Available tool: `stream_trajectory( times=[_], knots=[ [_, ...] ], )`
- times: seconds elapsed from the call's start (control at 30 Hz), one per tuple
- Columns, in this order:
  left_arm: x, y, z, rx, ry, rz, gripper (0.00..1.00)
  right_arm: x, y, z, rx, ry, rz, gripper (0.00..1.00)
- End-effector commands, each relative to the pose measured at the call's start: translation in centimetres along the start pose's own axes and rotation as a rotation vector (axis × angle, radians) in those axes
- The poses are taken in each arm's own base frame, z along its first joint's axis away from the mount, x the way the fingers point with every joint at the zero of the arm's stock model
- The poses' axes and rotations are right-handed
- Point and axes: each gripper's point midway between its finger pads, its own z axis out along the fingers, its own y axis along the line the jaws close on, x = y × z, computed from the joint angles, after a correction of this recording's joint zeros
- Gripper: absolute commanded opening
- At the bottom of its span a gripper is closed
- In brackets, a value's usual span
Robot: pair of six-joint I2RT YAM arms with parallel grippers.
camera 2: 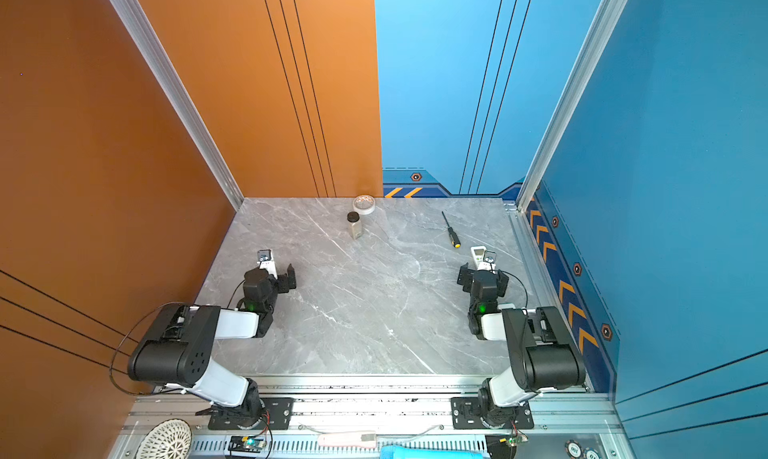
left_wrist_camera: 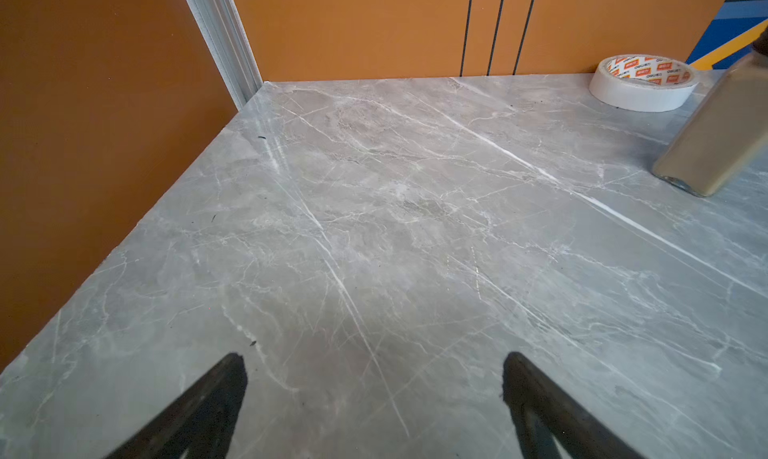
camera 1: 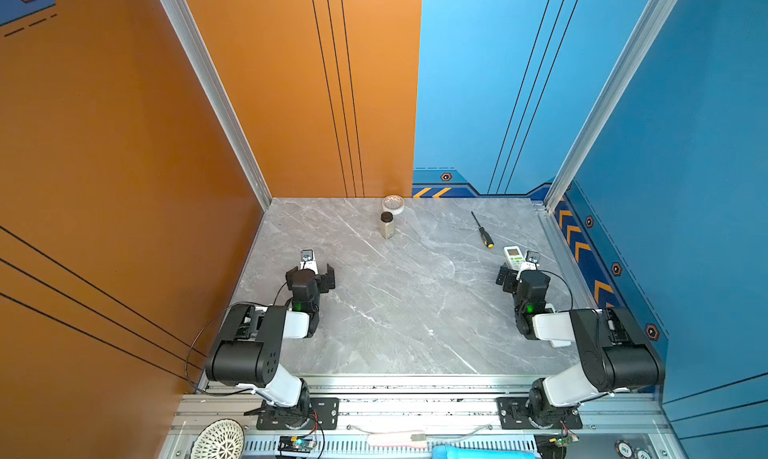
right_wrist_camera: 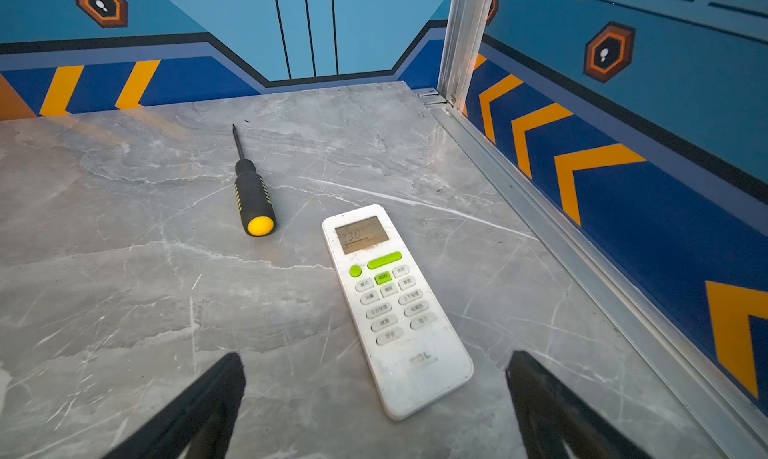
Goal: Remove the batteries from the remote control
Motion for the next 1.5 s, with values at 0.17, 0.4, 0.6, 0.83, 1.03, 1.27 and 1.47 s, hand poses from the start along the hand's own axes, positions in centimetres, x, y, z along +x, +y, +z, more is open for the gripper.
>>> stream_trajectory(
  times=[0.17, 0.4, 0.6, 0.83, 1.03, 1.27, 1.47],
  knots=[
    [-0.14, 0.36, -0.11, -0.019, -0.01, -0.009, 0.98, -0.46, -0.02, 0.07, 0.009, -0.014, -0.013, 1.0],
    [-0.15, 0.35, -0.09, -0.019, -0.01, -0.009, 0.98, -0.5, -0.07, 0.09, 0.01, -0.014, -0.013, 1.0],
    [-0.08, 0.35, -0.1, -0.019, -0.008, -0.008, 0.98, -0.5, -0.06, 0.09, 0.01, -0.014, -0.013, 1.0],
    [-0.12, 0.34, -0.1, -0.02, -0.01, -0.008, 0.98, -0.42, -0.03, 0.12, -0.005, -0.011, -0.007, 1.0],
    [-0.18, 0.31, -0.1, -0.019, -0.011, -0.009, 0.98, -0.39, -0.06, 0.16, -0.013, -0.008, 0.0, 1.0],
    [-0.13, 0.3, -0.09, -0.019, -0.009, -0.008, 0.98, -0.46, -0.02, 0.18, -0.013, -0.01, 0.0, 1.0],
    [-1.05, -0.12, -0.66, -0.005, -0.033, 0.015, 0.98, -1.12, 0.11, 0.02, -0.005, -0.018, -0.013, 1.0]
  ],
)
